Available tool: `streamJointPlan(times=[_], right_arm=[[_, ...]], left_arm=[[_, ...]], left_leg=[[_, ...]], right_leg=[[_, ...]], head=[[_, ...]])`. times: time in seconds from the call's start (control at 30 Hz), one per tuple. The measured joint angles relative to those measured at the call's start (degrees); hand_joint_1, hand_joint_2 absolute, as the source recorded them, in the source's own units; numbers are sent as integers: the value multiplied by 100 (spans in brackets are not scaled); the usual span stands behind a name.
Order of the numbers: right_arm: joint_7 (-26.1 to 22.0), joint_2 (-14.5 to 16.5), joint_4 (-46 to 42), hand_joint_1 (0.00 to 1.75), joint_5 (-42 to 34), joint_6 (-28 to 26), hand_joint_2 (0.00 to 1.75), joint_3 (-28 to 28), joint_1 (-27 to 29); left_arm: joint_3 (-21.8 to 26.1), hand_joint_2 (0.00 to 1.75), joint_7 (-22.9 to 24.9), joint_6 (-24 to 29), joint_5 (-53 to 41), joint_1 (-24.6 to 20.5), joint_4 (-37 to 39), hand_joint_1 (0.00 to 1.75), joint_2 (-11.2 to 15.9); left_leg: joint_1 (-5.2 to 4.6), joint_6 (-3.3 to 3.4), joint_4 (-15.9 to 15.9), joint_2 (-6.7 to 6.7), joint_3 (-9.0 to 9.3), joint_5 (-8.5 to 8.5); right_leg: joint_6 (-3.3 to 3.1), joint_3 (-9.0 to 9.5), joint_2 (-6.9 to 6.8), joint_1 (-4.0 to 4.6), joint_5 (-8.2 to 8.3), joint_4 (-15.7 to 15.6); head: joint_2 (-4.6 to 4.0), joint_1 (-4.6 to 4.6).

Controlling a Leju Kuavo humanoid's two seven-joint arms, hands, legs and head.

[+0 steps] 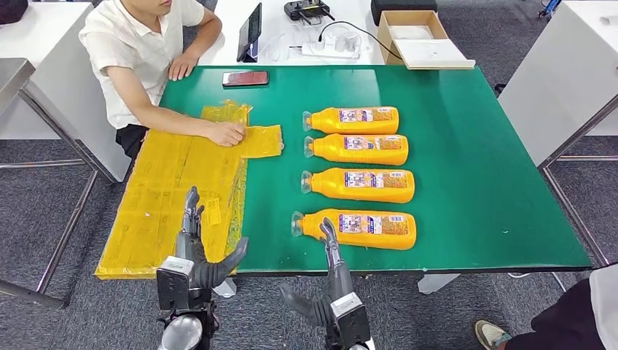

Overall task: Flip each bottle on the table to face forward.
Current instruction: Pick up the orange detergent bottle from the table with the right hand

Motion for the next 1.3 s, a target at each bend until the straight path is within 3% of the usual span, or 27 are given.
streamJointPlan(times=[0.6,0.93,1.3], right_arm=[[0,4,92,0,213,237,175,-36,-53],[0,37,240,0,367,-447,175,155,-307],[10,17,-56,0,570,-651,175,-22,-268]], left_arm=[[-31,175,-107,235,314,363,-117,0,65],[102,175,-302,-458,628,293,-250,0,144],[97,175,-375,-549,661,136,-188,0,109]], left_leg=[[3,0,0,-2,-2,1],[4,-1,0,-4,1,3],[2,-1,0,-2,1,2]], right_leg=[[-1,2,0,4,-1,1],[-1,2,-1,4,-1,1],[-1,0,0,4,0,0]], head=[[-1,1],[-1,0],[-2,-1]])
